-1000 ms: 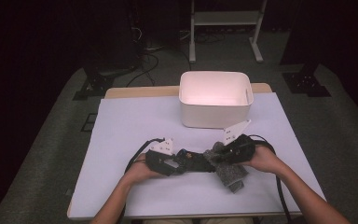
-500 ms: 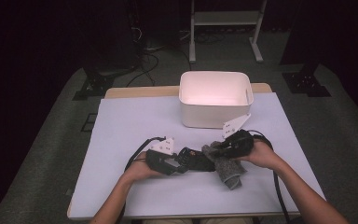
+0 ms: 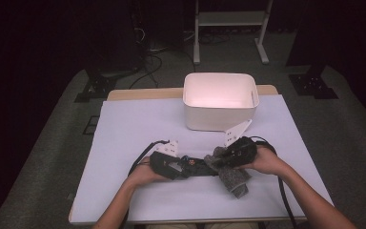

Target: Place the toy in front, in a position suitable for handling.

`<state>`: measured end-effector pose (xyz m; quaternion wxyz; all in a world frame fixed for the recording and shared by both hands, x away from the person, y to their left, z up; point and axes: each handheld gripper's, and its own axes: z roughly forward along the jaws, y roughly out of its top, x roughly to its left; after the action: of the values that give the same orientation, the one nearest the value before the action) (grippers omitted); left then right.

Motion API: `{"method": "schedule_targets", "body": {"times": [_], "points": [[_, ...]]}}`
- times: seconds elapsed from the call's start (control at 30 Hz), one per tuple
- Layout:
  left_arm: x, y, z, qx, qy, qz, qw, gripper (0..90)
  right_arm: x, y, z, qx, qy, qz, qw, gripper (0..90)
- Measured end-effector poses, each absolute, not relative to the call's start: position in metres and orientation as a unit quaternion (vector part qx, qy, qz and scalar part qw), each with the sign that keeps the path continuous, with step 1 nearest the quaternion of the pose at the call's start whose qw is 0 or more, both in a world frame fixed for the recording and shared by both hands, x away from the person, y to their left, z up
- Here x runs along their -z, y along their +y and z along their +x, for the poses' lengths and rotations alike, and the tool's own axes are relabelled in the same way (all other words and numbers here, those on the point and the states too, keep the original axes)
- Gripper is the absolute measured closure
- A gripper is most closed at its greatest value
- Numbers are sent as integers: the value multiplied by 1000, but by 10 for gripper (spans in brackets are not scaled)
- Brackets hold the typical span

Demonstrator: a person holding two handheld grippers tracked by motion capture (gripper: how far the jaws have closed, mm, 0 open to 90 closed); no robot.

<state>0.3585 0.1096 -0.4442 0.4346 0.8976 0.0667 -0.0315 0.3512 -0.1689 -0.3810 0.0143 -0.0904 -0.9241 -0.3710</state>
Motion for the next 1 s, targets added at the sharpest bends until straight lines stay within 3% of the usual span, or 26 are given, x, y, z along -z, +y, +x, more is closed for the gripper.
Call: {"method": "schedule_targets", "body": {"times": [0.33, 0.67, 1.0], "points": [[439, 108, 352, -13, 38, 908, 416, 591, 380, -163, 342, 360, -930, -75, 14, 805], [397, 122, 345, -46, 4, 913, 406, 592, 375, -143, 338, 410, -910, -55, 18, 806], [387, 138, 347, -38, 18, 913, 406, 588, 382, -132, 341, 406, -912, -55, 14, 805]]}}
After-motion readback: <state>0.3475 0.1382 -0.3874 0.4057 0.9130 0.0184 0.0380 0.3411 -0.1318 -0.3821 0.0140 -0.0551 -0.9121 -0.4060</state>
